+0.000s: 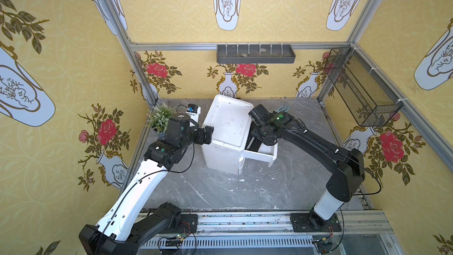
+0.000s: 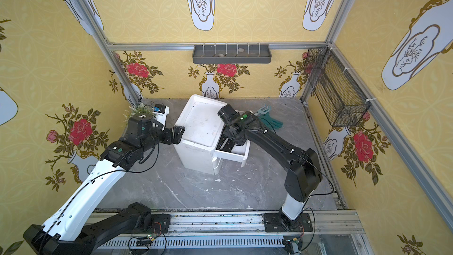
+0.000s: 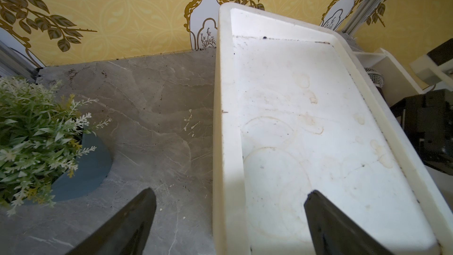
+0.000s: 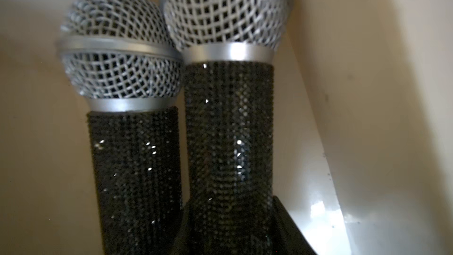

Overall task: Take the microphone out of the drawer
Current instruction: Pick up the microphone from the drawer.

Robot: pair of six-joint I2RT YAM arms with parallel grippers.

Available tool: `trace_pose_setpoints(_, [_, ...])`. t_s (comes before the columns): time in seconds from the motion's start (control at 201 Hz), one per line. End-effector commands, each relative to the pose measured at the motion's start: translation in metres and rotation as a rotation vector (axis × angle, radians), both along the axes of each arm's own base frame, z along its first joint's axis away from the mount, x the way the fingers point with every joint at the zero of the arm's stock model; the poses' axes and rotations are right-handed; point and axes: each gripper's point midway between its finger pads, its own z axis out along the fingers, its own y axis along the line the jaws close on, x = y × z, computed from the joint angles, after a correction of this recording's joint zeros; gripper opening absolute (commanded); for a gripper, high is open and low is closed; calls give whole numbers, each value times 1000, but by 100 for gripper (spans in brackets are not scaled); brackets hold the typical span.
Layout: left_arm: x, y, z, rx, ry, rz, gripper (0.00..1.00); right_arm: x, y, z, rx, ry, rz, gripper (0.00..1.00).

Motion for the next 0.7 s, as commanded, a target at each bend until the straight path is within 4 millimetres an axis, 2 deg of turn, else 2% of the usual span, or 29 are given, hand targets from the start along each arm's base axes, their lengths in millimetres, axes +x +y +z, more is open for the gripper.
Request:
trace_pose_setpoints(0.0, [3,0,1,3,-17,1,100,1,-7,4,-32,-23,-12,37])
trace_pose_setpoints(0.11, [4,-1,0,5,-13,1,100,3,-8,11,-27,-51,-10,33])
trace_pose_setpoints(0.473, [6,3,-18,49,7,7,100,11,-12,34,-25,-125,1,28])
trace_pose_setpoints(0.697, [7,3,-22,53,8,12,100,14,-16,45,-38,-171,2,26])
